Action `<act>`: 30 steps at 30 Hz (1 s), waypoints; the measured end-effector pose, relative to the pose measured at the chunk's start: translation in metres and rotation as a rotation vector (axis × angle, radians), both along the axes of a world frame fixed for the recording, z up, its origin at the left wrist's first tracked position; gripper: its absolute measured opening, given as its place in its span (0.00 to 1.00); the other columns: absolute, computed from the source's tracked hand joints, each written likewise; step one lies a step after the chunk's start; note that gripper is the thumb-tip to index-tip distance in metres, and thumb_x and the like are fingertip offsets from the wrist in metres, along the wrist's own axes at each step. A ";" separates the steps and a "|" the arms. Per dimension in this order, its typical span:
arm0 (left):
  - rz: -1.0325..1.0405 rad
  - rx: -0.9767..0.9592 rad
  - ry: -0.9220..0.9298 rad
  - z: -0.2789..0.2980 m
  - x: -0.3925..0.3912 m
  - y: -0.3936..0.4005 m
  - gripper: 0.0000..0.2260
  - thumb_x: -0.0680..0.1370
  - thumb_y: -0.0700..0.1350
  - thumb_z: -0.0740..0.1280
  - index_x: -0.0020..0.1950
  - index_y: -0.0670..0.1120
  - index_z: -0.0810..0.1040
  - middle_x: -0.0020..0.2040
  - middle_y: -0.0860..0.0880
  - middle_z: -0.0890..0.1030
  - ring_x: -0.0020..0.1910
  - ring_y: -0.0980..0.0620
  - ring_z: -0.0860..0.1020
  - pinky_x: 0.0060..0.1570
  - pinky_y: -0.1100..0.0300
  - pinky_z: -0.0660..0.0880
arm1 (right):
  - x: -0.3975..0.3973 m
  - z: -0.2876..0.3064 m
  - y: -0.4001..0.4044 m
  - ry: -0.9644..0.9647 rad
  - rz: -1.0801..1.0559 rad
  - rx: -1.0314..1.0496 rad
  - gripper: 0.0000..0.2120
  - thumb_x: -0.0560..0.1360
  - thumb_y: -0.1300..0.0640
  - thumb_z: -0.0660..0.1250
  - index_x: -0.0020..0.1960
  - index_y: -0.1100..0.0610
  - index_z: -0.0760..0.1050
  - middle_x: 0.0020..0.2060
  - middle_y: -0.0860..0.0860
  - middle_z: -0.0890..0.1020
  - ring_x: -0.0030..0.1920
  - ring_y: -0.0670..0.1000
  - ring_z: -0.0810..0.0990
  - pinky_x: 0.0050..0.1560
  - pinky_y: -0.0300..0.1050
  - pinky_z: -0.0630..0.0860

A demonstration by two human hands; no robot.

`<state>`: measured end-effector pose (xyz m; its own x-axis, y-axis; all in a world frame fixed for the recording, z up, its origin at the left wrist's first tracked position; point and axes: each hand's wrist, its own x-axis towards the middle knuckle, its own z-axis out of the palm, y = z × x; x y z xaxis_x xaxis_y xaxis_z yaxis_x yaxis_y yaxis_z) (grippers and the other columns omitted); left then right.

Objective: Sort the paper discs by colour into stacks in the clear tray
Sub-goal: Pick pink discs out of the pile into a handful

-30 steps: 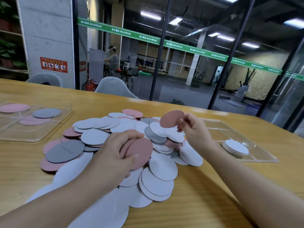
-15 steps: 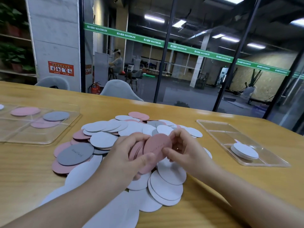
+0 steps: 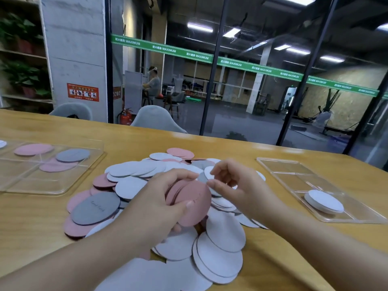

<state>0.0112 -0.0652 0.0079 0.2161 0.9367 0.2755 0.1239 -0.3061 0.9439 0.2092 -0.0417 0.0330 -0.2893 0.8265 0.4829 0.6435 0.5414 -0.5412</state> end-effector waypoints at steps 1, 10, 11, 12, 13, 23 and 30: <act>0.012 0.033 -0.002 0.002 -0.003 0.003 0.22 0.73 0.37 0.69 0.48 0.68 0.77 0.57 0.60 0.72 0.38 0.50 0.80 0.32 0.55 0.80 | -0.002 0.003 0.006 0.005 -0.014 -0.004 0.07 0.74 0.54 0.69 0.43 0.44 0.71 0.37 0.43 0.78 0.38 0.43 0.76 0.41 0.39 0.74; 0.190 0.243 -0.077 -0.002 -0.043 0.019 0.25 0.71 0.30 0.69 0.48 0.64 0.79 0.55 0.65 0.76 0.51 0.59 0.78 0.45 0.52 0.76 | -0.022 0.014 0.070 -0.184 -0.152 -0.033 0.06 0.77 0.53 0.65 0.53 0.53 0.75 0.44 0.42 0.77 0.46 0.43 0.75 0.43 0.30 0.69; 0.207 0.245 -0.070 -0.005 -0.045 0.023 0.25 0.71 0.30 0.69 0.48 0.64 0.79 0.56 0.64 0.76 0.52 0.61 0.77 0.46 0.54 0.73 | -0.024 0.014 0.081 -0.218 -0.184 -0.049 0.08 0.77 0.53 0.64 0.55 0.53 0.75 0.46 0.43 0.77 0.48 0.44 0.74 0.45 0.32 0.68; 0.217 0.227 -0.073 -0.007 -0.046 0.027 0.25 0.71 0.31 0.69 0.48 0.64 0.79 0.55 0.65 0.76 0.52 0.62 0.76 0.46 0.55 0.72 | -0.025 0.014 0.094 -0.256 -0.222 -0.072 0.09 0.77 0.52 0.64 0.57 0.53 0.74 0.49 0.44 0.77 0.50 0.44 0.73 0.47 0.34 0.67; 0.217 0.195 -0.073 -0.010 -0.047 0.030 0.25 0.72 0.32 0.69 0.48 0.65 0.79 0.55 0.66 0.75 0.51 0.63 0.76 0.46 0.56 0.72 | -0.027 0.014 0.107 -0.293 -0.263 -0.107 0.11 0.77 0.52 0.64 0.58 0.53 0.74 0.52 0.45 0.77 0.51 0.44 0.73 0.49 0.36 0.66; 0.180 0.086 -0.096 -0.013 -0.051 0.040 0.25 0.73 0.36 0.68 0.49 0.70 0.76 0.53 0.73 0.72 0.37 0.60 0.73 0.44 0.59 0.70 | -0.049 0.011 0.174 -0.505 -0.410 -0.587 0.15 0.70 0.44 0.69 0.40 0.56 0.77 0.39 0.52 0.80 0.40 0.52 0.76 0.40 0.44 0.70; 0.174 0.102 -0.070 -0.014 -0.050 0.041 0.25 0.73 0.36 0.68 0.49 0.71 0.75 0.52 0.73 0.71 0.40 0.59 0.73 0.48 0.56 0.70 | -0.051 0.010 0.173 -0.447 -0.453 -0.460 0.12 0.72 0.52 0.67 0.43 0.62 0.81 0.35 0.54 0.78 0.35 0.53 0.73 0.37 0.43 0.69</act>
